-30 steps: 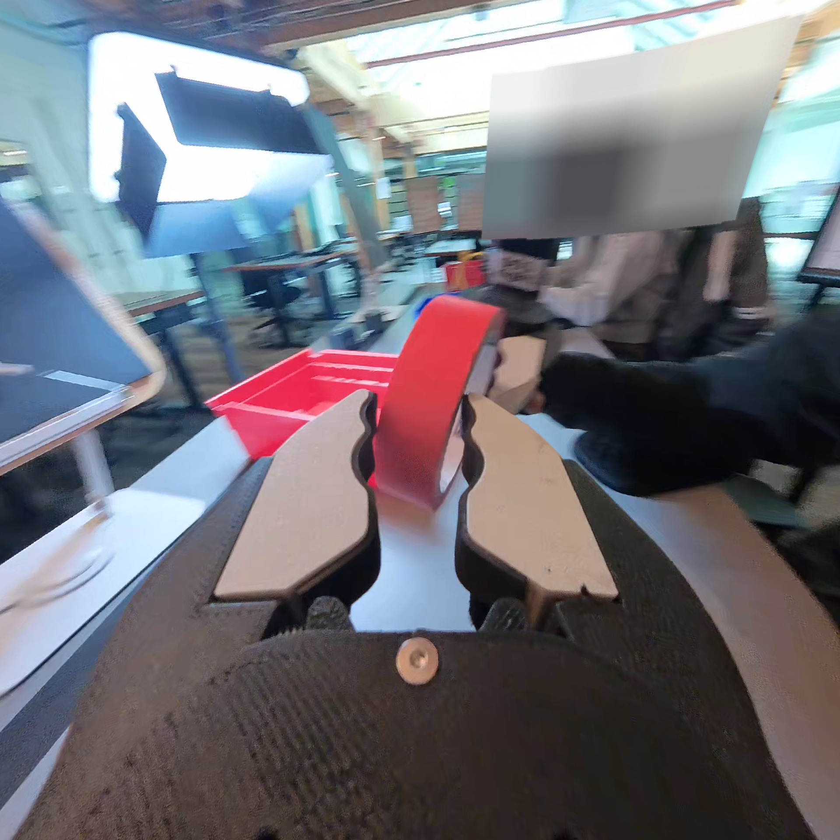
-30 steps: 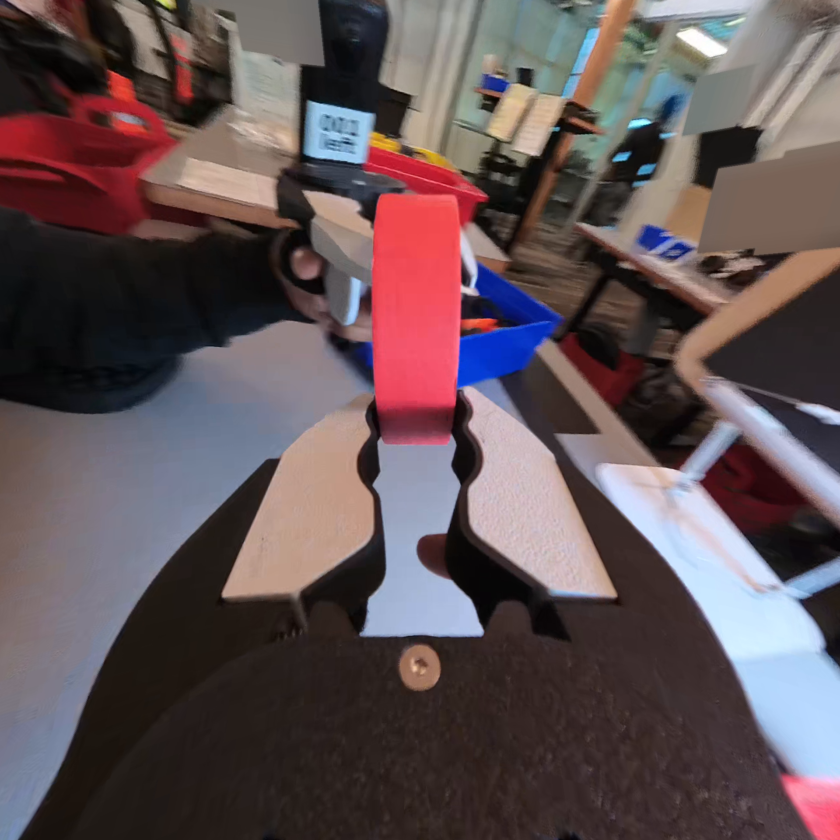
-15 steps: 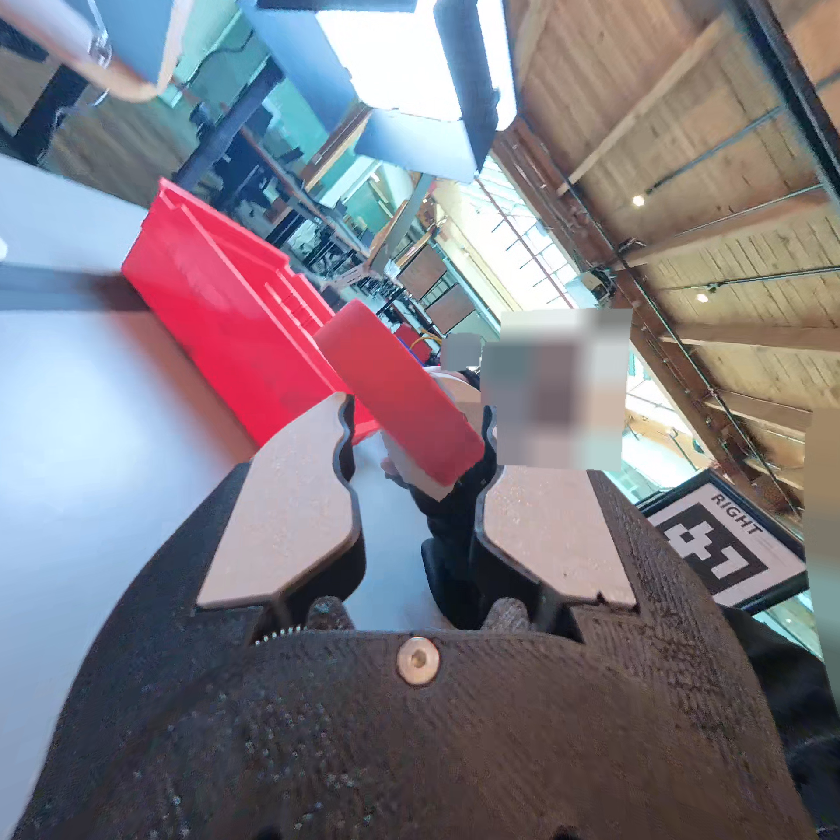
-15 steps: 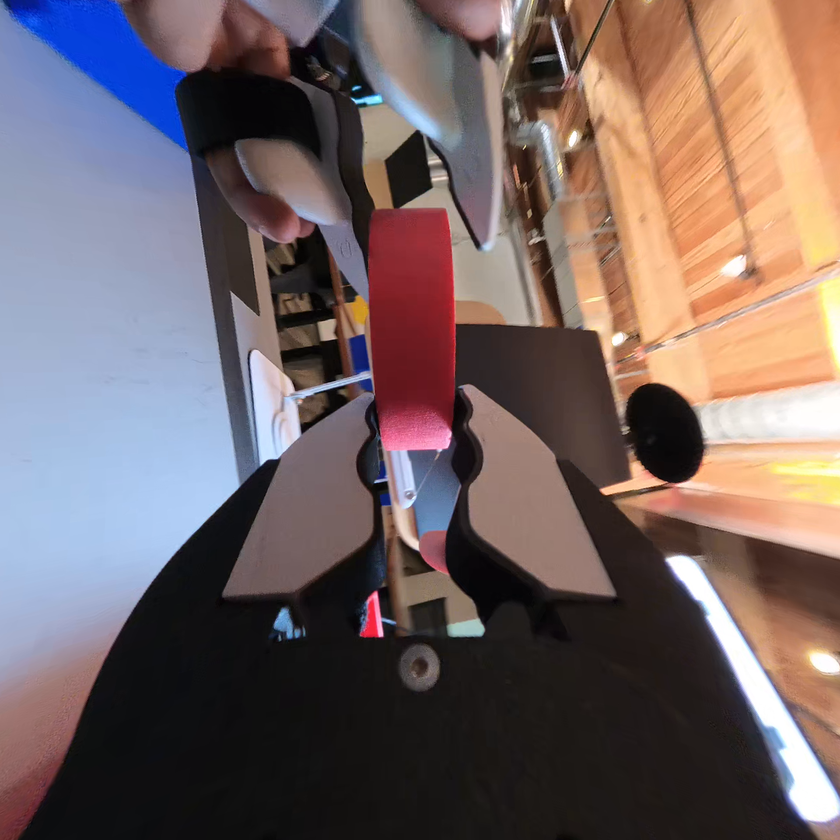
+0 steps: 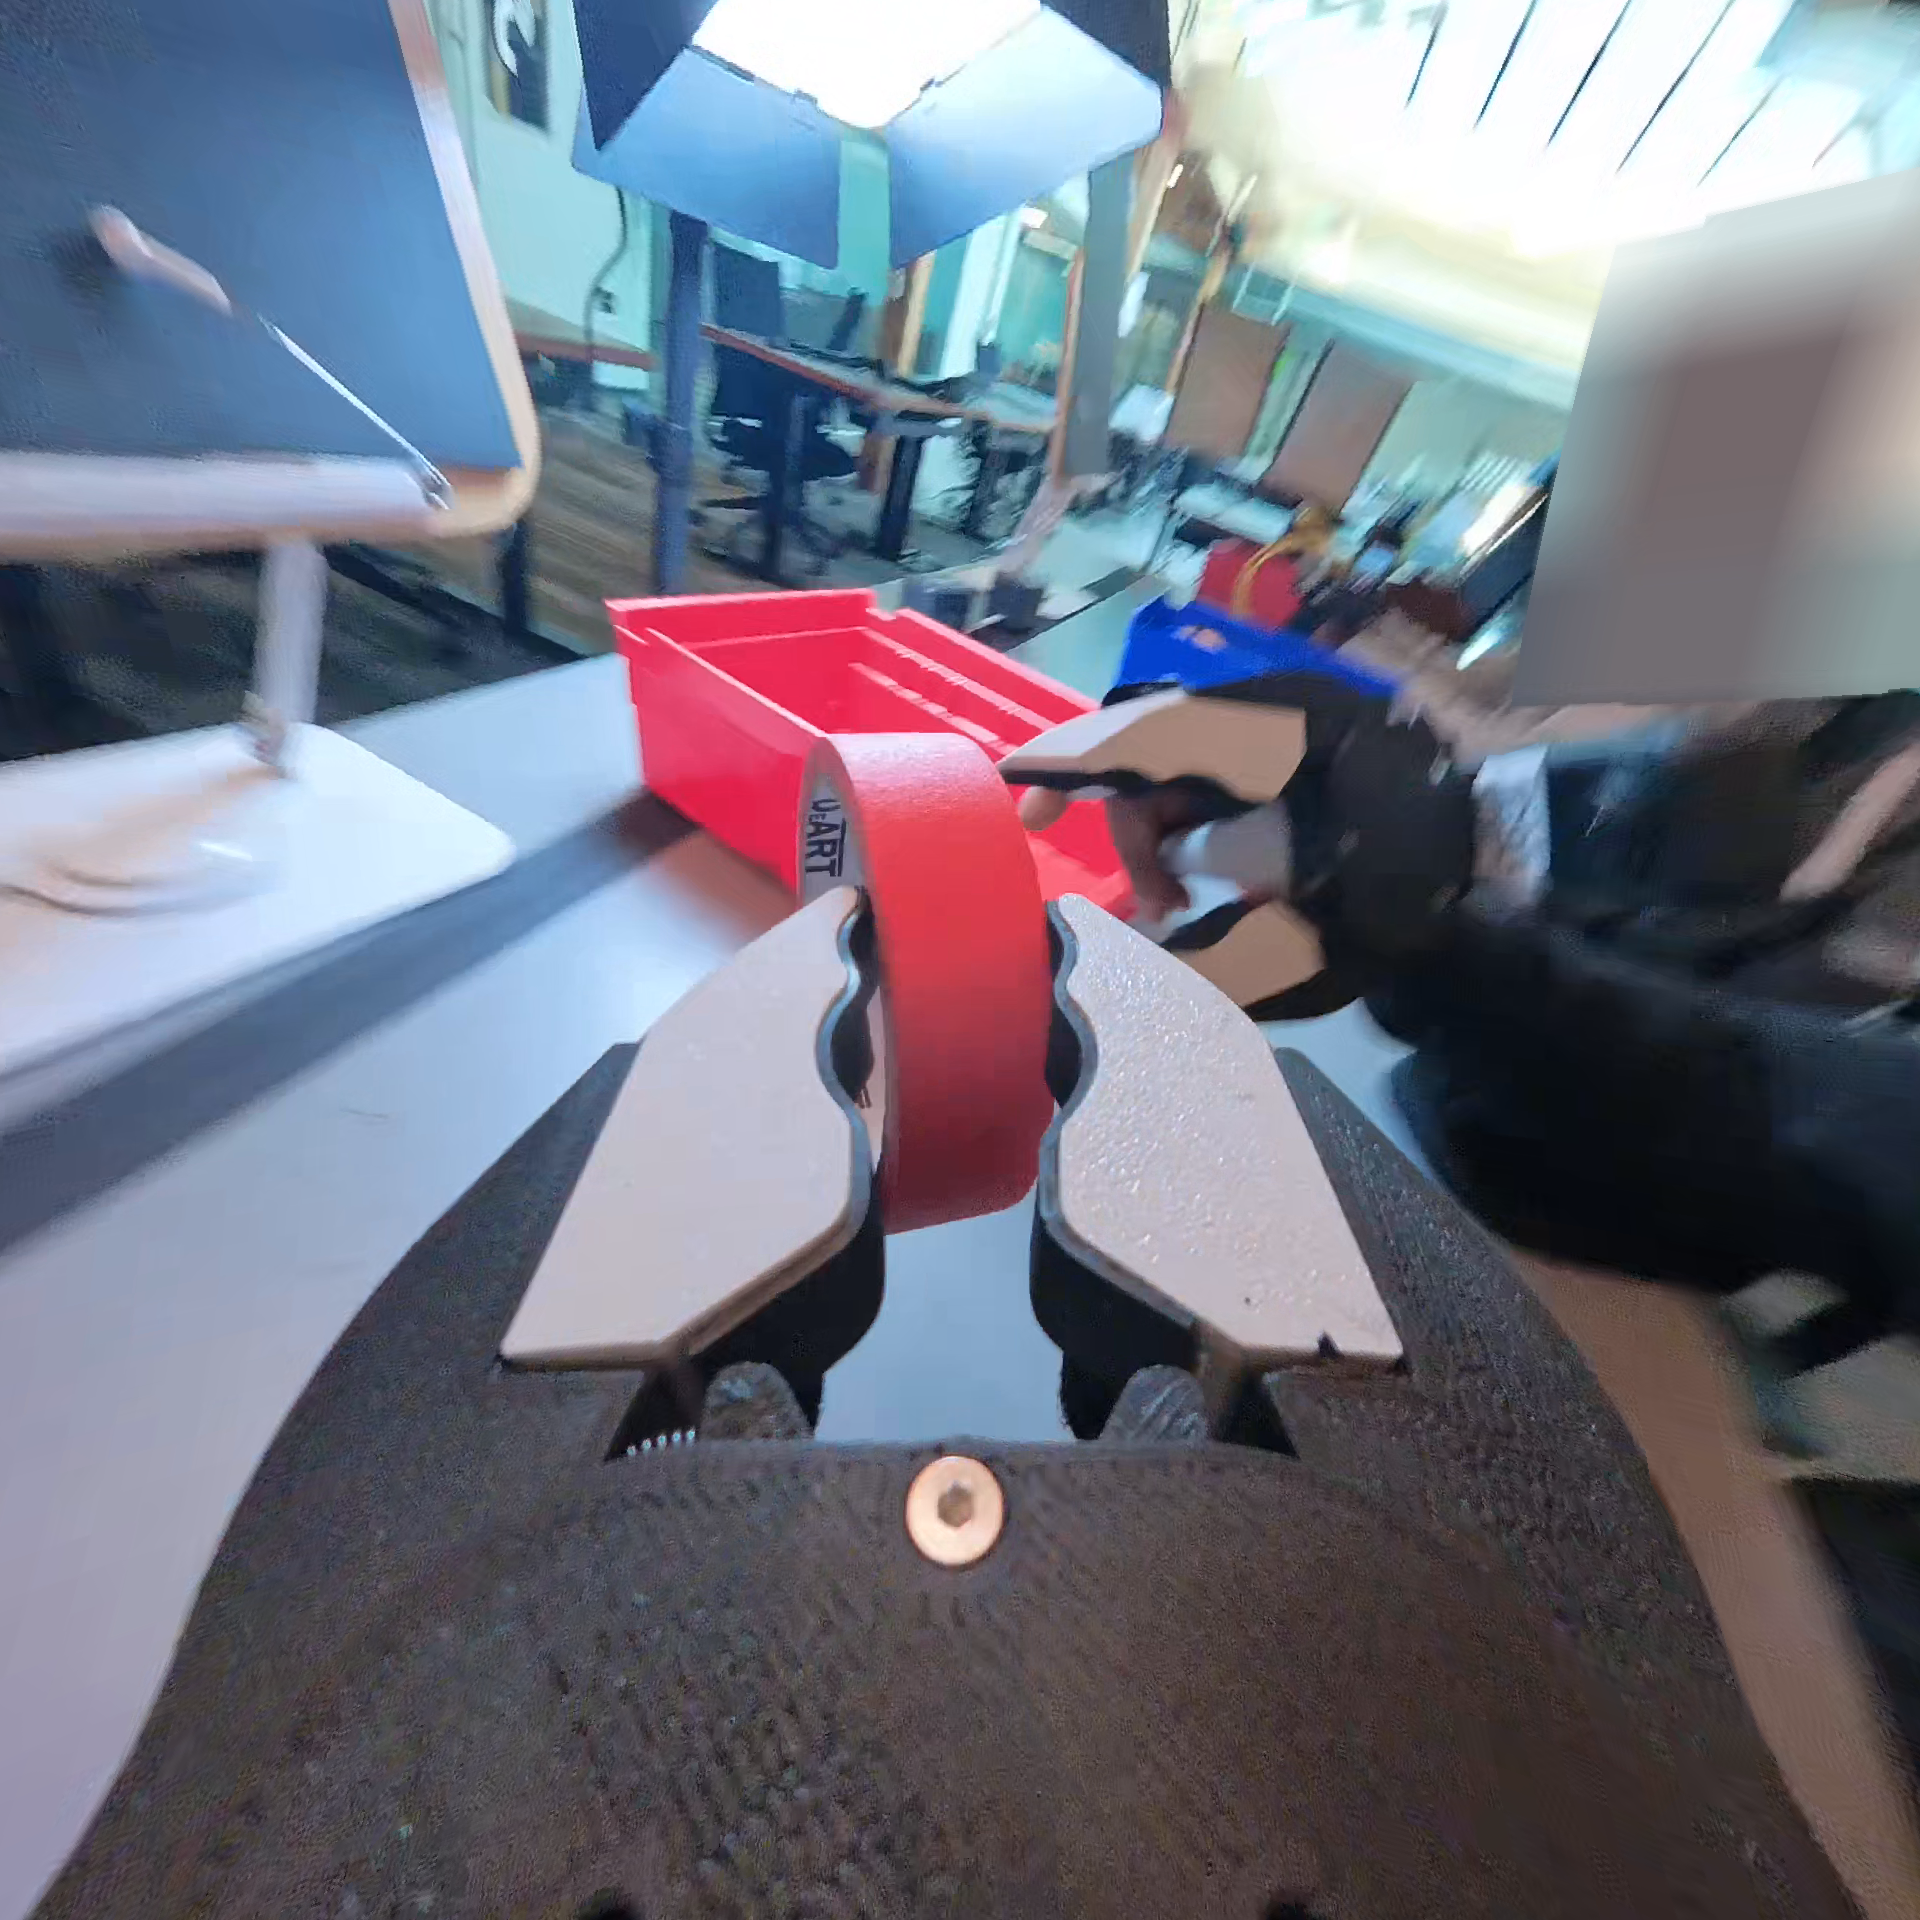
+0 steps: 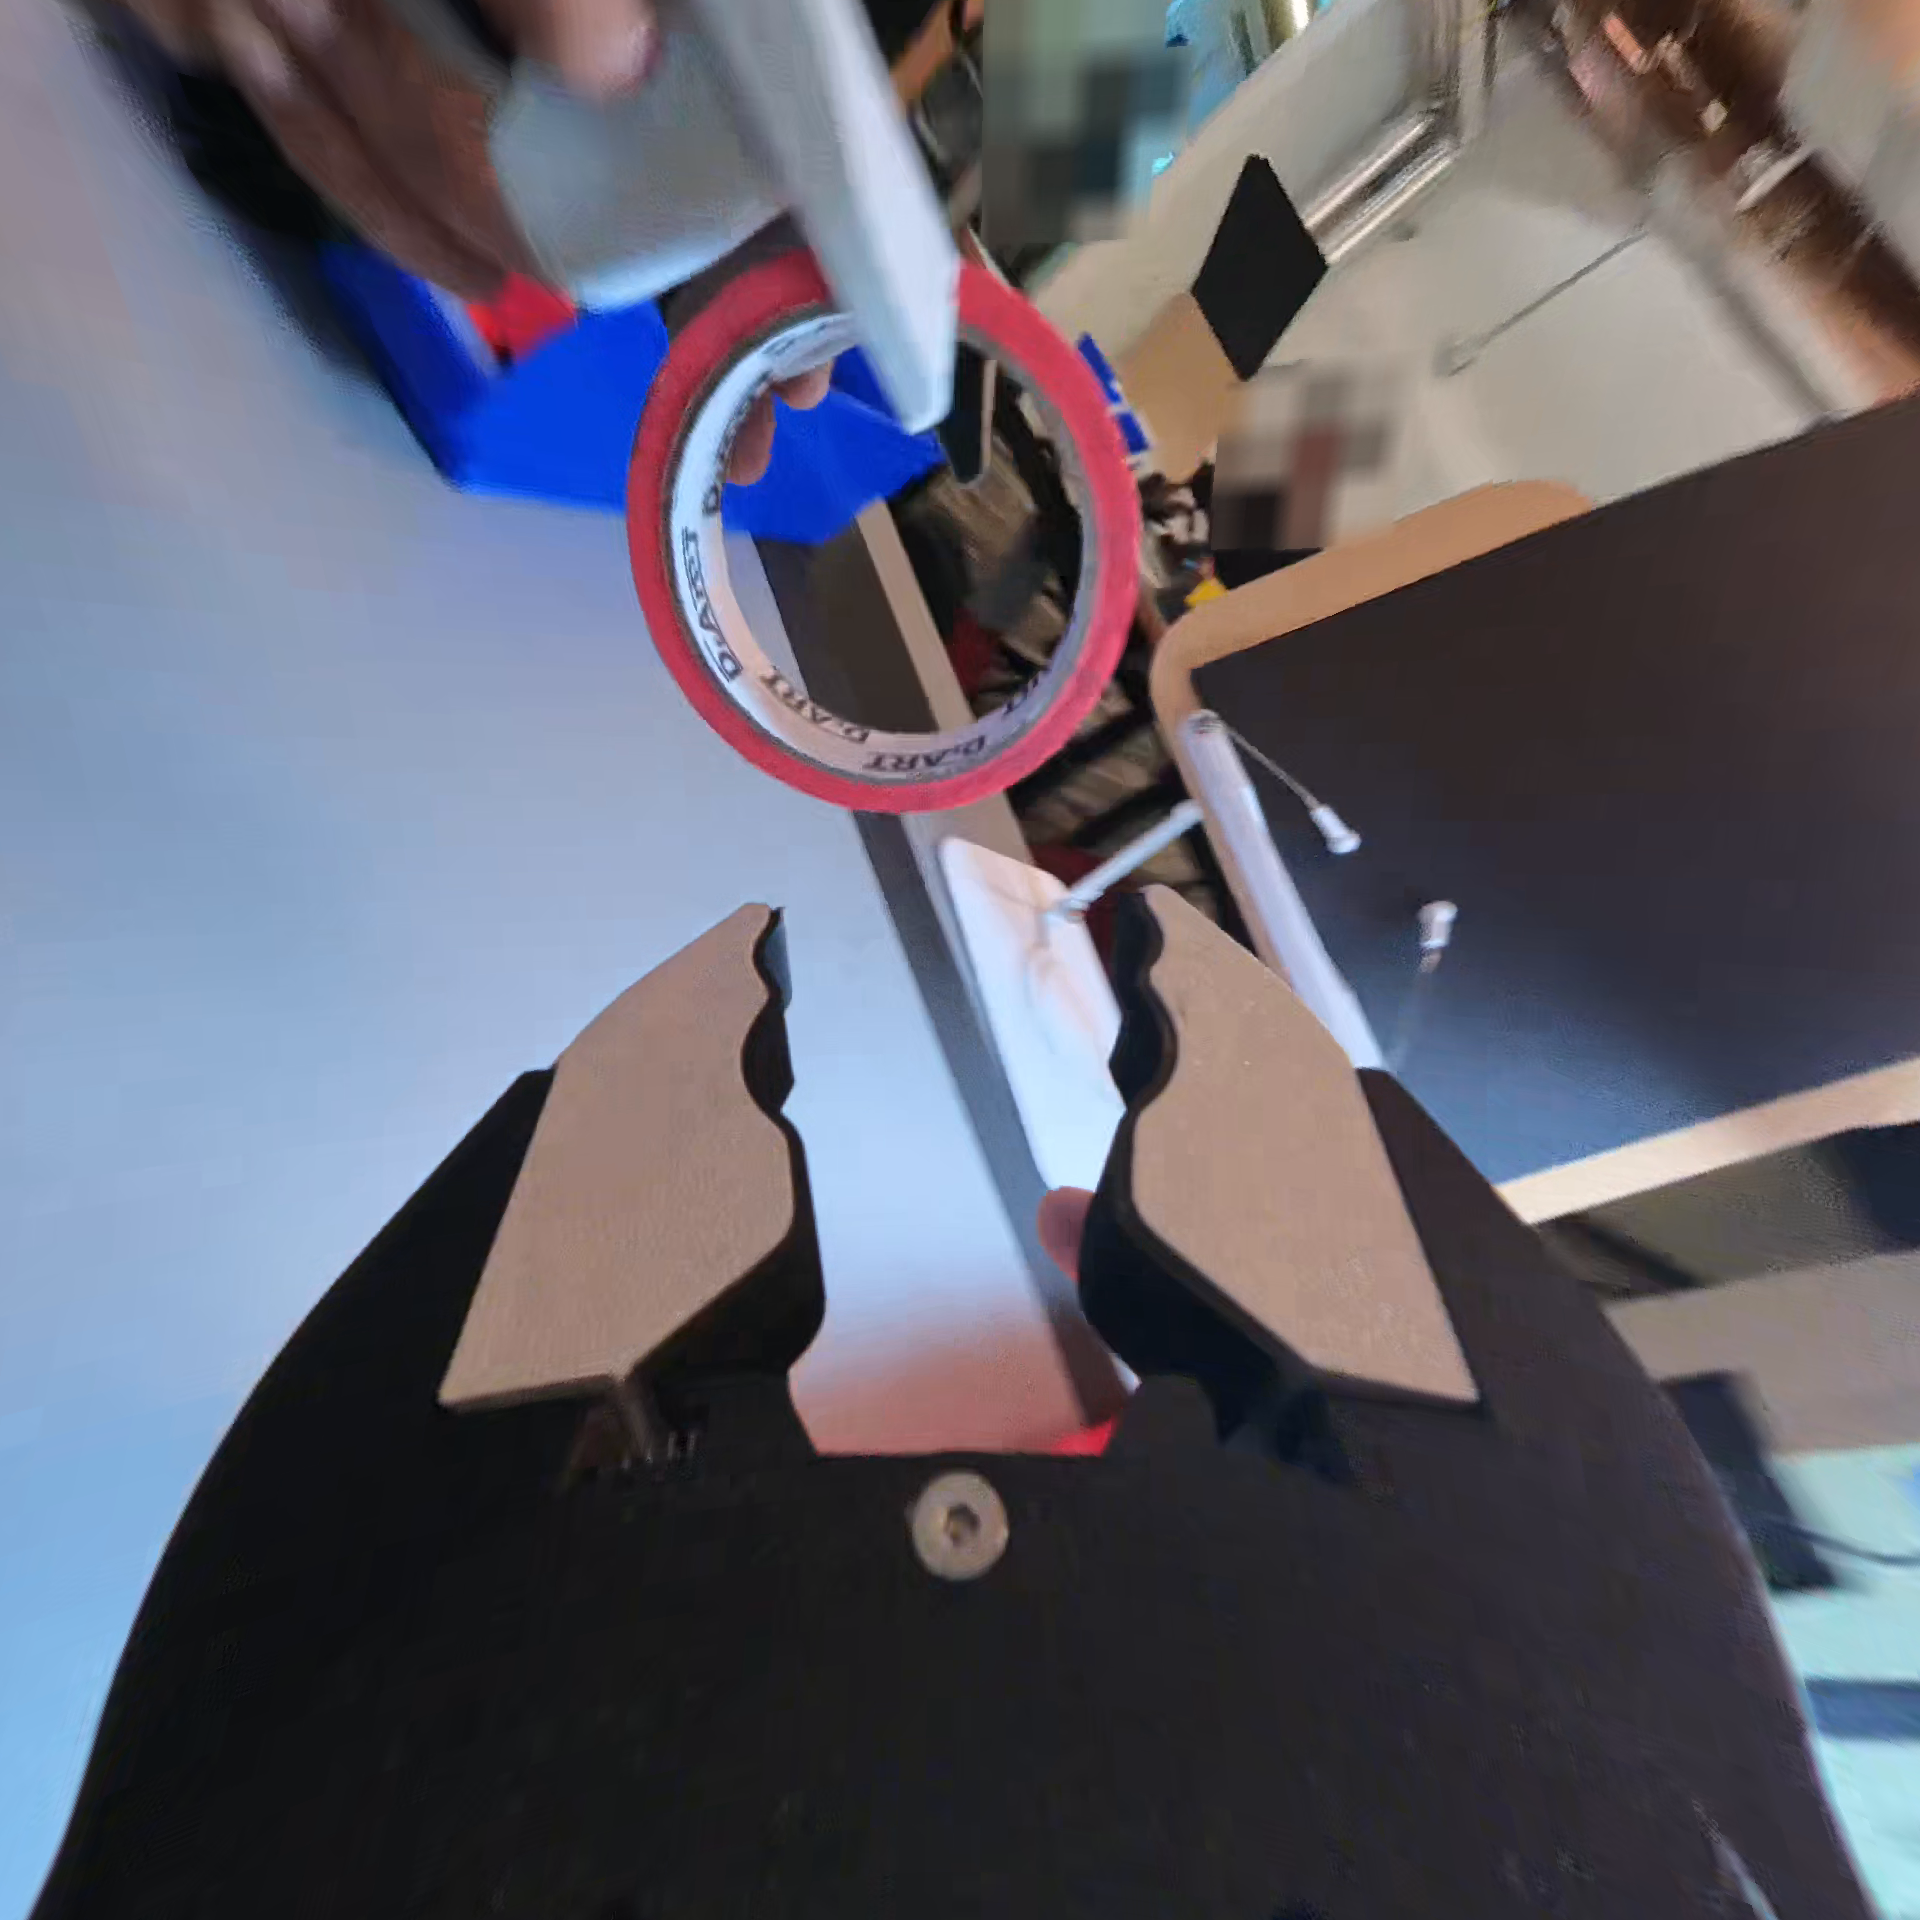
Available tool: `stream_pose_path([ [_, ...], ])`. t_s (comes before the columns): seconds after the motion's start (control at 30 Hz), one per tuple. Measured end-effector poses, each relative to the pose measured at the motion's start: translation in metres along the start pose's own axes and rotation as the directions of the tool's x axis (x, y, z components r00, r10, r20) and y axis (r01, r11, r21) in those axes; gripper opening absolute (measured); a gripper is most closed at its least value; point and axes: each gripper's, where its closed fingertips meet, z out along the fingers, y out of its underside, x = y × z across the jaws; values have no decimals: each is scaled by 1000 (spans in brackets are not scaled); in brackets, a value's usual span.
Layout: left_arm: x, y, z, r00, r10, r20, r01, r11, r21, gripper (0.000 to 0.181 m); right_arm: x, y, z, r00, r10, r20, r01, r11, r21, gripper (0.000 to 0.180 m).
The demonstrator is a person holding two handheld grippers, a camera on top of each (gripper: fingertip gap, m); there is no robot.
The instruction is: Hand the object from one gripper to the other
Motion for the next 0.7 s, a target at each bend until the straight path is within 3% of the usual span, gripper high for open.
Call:
stream_pose_path([
  [0.1,6,-4,-7,943,326,74,-321,945,-66,30,5,-8,-9,963,242,119,-252,965,76,57],
  [0.2,29,2,-5,826,563,21,-555,820,-141,30,0,-18,-15,891,376,255,-412,905,105,57],
  [0.33,77,25,5,705,686,-178,-709,689,-153,30,-21,-25,-15,884,321,341,-373,922,100,60],
  [0.4,90,35,9,669,706,-234,-742,652,-155,30,-32,-32,-18,904,230,361,-291,949,123,34],
  [0.5,82,24,8,701,694,-165,-713,686,-142,30,-18,-33,-17,945,196,262,-236,963,132,30],
  [0.57,67,13,7,763,640,-91,-646,753,-128,42,2,-36,-20,970,188,151,-212,964,162,29],
  [0.63,57,7,5,851,519,-77,-525,845,-106,53,21,-36,-24,992,123,7,-122,977,174,27],
  [0.7,56,-3,2,928,357,-107,-362,932,-31,51,37,-37,-29,991,67,-114,-46,983,178,25],
])
